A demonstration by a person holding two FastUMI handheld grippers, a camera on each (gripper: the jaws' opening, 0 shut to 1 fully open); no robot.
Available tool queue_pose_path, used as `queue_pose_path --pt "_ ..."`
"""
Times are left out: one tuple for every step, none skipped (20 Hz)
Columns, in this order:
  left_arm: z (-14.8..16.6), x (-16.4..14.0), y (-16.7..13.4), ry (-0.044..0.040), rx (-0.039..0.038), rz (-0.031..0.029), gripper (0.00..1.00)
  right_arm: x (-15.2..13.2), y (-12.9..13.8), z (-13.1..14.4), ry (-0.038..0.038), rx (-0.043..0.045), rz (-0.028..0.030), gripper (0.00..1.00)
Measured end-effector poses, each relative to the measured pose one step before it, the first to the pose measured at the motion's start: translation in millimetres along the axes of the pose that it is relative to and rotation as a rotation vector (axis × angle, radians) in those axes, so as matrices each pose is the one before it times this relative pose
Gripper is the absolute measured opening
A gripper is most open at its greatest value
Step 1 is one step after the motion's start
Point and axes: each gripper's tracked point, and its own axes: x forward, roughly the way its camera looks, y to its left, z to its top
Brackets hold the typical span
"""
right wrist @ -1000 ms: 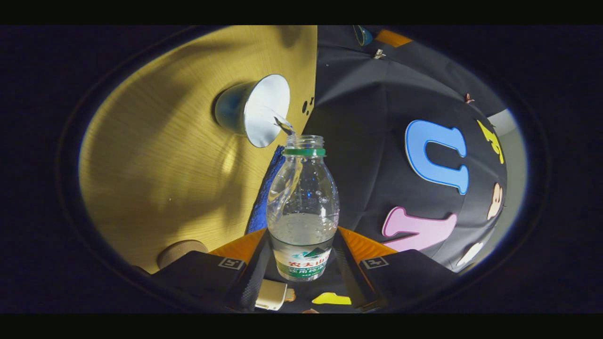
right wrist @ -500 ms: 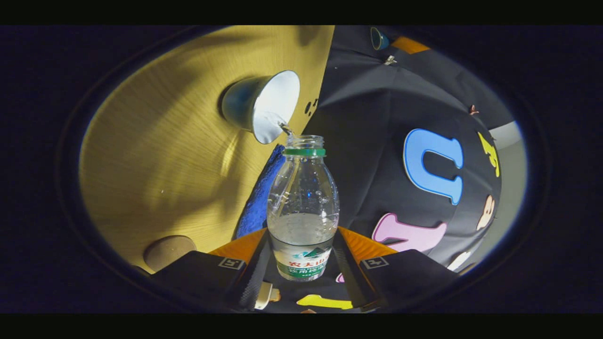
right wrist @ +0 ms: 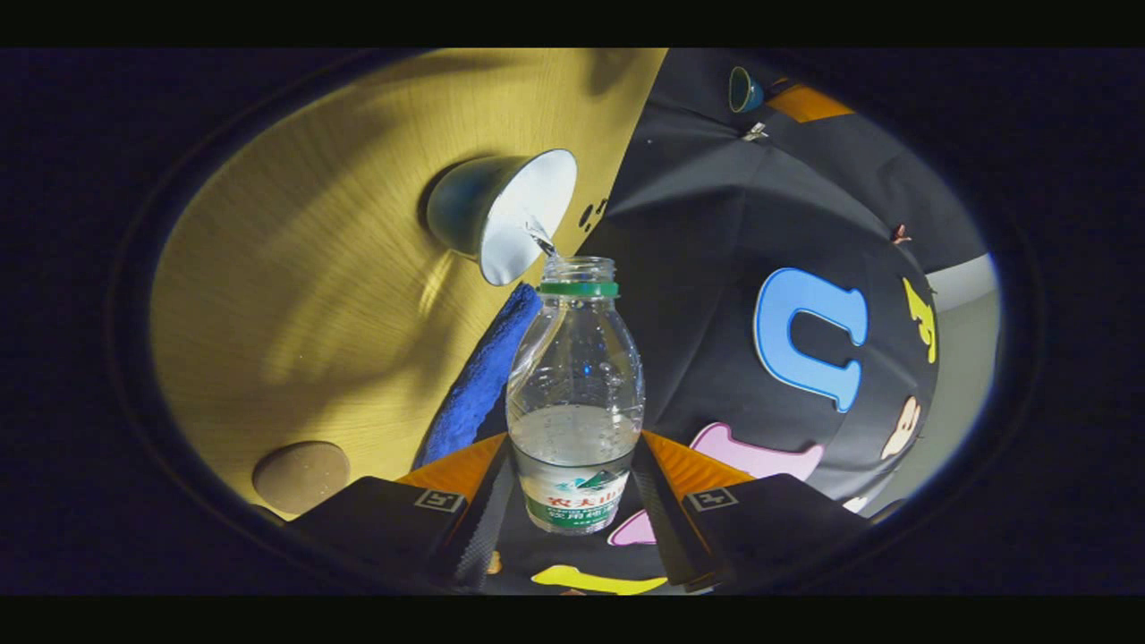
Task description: Open the teacup lid with one hand, grasp the water bottle and pour water into the teacup with the other hand; after pouring, place the water bottle on the coaster and then close the teacup lid.
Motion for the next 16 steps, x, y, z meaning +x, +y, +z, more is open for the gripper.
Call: queue_pose_path --pt "-0.03 -0.31 -0.87 -0.00096 -0.00055 -0.00121 0.32 -0.91 -3.28 0.60 -0.00620 -0.01562 -0.00272 0.74" --pt "0.26 -0.62 -0.36 0.00019 -0.00144 -0.00130 0.32 -0.04 -0.53 0.17 -0.00594 -0.01154 -0.00067 0.75" --pt "0.12 -0.90 -0.37 -0.00195 -0.00252 -0.00065 0.32 0.94 -0.92 0.56 -0.00641 -0.01353 -0.00400 0.74" --pt "1.00 -0.77 -0.56 -0.00245 -0.00340 -0.00064 0.32 0.19 -2.54 0.43 -0.00544 -0.01476 -0.00726 0.74" --pt "-0.58 -0.83 -0.74 -0.00161 -0.00375 0.00035 0.32 0.79 -1.72 0.53 -0.00378 -0.01445 -0.00604 0.74" --pt "0.20 -1.10 0.13 -0.00136 -0.00520 0.00079 0.29 -0.49 -2.22 0.67 -0.00627 -0.01088 -0.00771 0.75" --pt "-1.17 -0.73 -0.18 -0.00115 -0.00663 0.00092 0.29 1.53 -3.18 1.47 -0.00887 -0.01115 -0.01089 0.75" --pt "0.98 -0.86 -0.10 -0.00225 -0.00632 0.00106 0.32 -0.14 -2.95 1.31 -0.00934 -0.01197 -0.01220 0.74" --pt "-0.69 -1.38 0.56 -0.00299 -0.00365 0.00229 0.32 1.73 -1.13 -0.12 -0.00494 -0.01050 -0.01002 0.74" --pt "0.79 -1.72 0.84 -0.00275 -0.00177 0.00271 0.32 0.73 -1.51 -0.34 -0.00254 -0.00769 -0.00861 0.74" --pt "0.13 -1.02 0.78 -0.00409 -0.00217 0.00332 0.32 0.09 -1.97 -0.03 -0.00218 -0.00800 -0.00497 0.74" --pt "0.82 -0.83 0.33 -0.00375 -0.00412 0.00295 0.32 0.15 -2.34 0.08 -0.00391 -0.01088 -0.00763 0.74" --pt "-0.49 -0.84 0.89 -0.00221 -0.00548 0.00164 0.32 1.65 -1.95 -0.52 -0.00318 -0.01463 -0.00858 0.74" --pt "0.23 -0.54 -0.52 -0.00113 -0.00567 0.00062 0.32 -0.14 -2.01 -0.35 -0.00286 -0.01481 -0.00527 0.74" --pt "-1.02 -0.90 -0.07 -0.00282 -0.00421 0.00043 0.32 0.28 -0.62 -0.15 -0.00514 -0.01080 -0.00412 0.74" --pt "0.77 -0.40 -0.25 -0.00407 -0.00409 0.00014 0.32 0.61 -1.77 -0.68 -0.00475 -0.01074 -0.00849 0.75"
